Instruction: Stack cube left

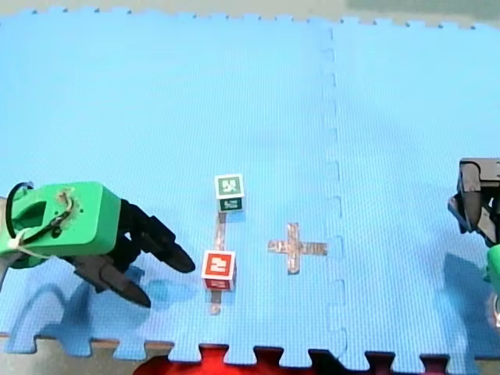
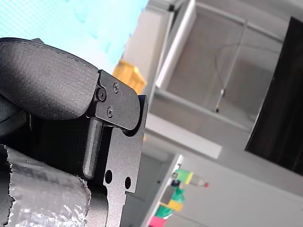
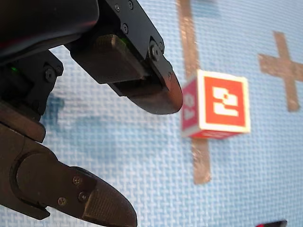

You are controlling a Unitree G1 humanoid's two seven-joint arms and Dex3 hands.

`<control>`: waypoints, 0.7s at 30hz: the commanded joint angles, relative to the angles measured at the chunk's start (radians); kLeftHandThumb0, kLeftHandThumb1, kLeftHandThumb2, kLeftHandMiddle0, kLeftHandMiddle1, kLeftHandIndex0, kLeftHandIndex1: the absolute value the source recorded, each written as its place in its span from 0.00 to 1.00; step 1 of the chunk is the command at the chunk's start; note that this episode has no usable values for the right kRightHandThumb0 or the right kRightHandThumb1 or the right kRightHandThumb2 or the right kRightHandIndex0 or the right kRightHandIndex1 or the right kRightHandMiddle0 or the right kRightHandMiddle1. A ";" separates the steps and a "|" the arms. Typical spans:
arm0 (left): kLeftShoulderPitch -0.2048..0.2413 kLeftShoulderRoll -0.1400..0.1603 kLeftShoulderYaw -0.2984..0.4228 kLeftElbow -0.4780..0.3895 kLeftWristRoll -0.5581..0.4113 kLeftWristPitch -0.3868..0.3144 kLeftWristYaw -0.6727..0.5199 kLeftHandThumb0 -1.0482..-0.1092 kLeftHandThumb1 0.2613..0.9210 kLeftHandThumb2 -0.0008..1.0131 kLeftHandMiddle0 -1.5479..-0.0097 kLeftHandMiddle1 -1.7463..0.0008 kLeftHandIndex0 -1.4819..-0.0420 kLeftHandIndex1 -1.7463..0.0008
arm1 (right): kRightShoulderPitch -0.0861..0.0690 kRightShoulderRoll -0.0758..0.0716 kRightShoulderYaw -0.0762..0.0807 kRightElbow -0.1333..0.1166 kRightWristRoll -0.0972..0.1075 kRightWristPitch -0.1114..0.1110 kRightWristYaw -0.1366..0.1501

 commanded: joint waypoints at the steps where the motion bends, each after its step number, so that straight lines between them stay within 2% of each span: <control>1: 0.081 0.032 0.030 -0.151 -0.048 0.042 -0.017 0.54 0.68 0.00 0.43 0.00 0.42 0.96 | 0.000 -0.006 -0.004 -0.002 0.005 0.002 -0.004; 4: 0.127 0.030 0.034 -0.249 -0.029 0.045 0.034 0.53 0.68 0.00 0.43 0.00 0.42 0.96 | -0.001 -0.006 -0.003 0.001 0.005 0.002 -0.004; 6: 0.185 0.020 0.039 -0.387 0.046 0.104 0.129 0.52 0.68 0.00 0.43 0.00 0.42 0.96 | -0.002 -0.006 -0.003 0.002 0.004 0.002 -0.004; 7: 0.221 0.010 0.044 -0.466 0.086 0.142 0.179 0.52 0.67 0.00 0.43 0.00 0.42 0.97 | -0.002 -0.006 -0.003 0.002 0.004 0.002 -0.004; 8: 0.248 -0.009 0.047 -0.507 0.114 0.147 0.232 0.51 0.67 0.00 0.43 0.00 0.42 0.97 | -0.003 -0.005 -0.003 0.003 0.004 0.003 -0.005; 9: 0.268 -0.030 0.050 -0.517 0.126 0.128 0.279 0.48 0.69 0.01 0.43 0.00 0.42 0.97 | -0.003 -0.005 -0.002 0.004 0.003 0.003 -0.005; 11: 0.289 -0.071 0.055 -0.483 0.123 0.070 0.356 0.46 0.70 0.01 0.43 0.00 0.41 0.97 | -0.003 -0.004 -0.001 0.004 0.002 0.004 -0.006; 14: 0.312 -0.125 0.053 -0.436 0.137 0.038 0.466 0.42 0.68 0.00 0.41 0.00 0.45 0.99 | -0.001 -0.002 0.000 0.002 0.001 0.005 -0.007; 15: 0.319 -0.136 0.050 -0.429 0.147 0.033 0.495 0.39 0.67 0.00 0.43 0.00 0.50 1.00 | 0.000 -0.002 0.000 0.002 0.001 0.005 -0.007; 17: 0.328 -0.153 0.039 -0.402 0.174 0.010 0.558 0.37 0.68 0.00 0.48 0.00 0.54 1.00 | 0.001 -0.001 0.000 0.000 0.000 0.005 -0.008; 20: 0.336 -0.168 0.026 -0.360 0.205 -0.025 0.634 0.37 0.68 0.00 0.54 0.00 0.54 0.99 | 0.004 0.000 0.002 -0.004 -0.003 0.006 -0.011; 21: 0.336 -0.172 0.026 -0.355 0.216 -0.016 0.656 0.37 0.68 0.00 0.55 0.00 0.54 0.99 | 0.005 0.001 0.003 -0.005 -0.004 0.006 -0.012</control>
